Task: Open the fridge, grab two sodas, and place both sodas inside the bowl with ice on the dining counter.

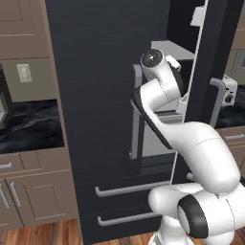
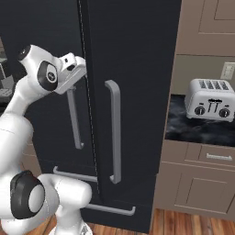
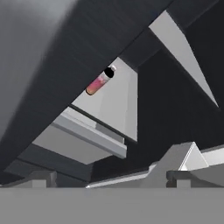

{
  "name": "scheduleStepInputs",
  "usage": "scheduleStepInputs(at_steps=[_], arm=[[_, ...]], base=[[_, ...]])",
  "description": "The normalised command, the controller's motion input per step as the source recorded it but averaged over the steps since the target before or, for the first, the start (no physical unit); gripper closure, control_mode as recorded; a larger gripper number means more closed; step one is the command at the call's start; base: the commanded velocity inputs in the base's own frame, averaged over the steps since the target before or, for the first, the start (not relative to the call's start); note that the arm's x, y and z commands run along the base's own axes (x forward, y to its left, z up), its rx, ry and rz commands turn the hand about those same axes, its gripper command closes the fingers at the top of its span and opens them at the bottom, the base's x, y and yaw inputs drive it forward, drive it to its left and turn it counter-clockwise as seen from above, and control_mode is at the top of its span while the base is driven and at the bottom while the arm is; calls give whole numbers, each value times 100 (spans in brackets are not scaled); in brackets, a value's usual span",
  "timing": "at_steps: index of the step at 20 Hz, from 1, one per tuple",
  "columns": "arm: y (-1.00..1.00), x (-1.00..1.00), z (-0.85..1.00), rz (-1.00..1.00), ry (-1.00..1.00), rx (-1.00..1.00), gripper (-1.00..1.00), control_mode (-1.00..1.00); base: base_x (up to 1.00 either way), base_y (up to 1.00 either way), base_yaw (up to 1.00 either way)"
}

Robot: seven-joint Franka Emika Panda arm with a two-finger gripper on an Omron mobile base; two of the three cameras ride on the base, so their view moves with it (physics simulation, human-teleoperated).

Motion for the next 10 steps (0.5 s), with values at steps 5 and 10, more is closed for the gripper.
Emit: scheduleStepInputs(at_steps=[5,10], arm=[[-36,1,-22,-1,4,-9,-100,-100],[-50,-20,-23,-4,3,-4,-100,-100]], base=[[0,0,0],[0,0,0]])
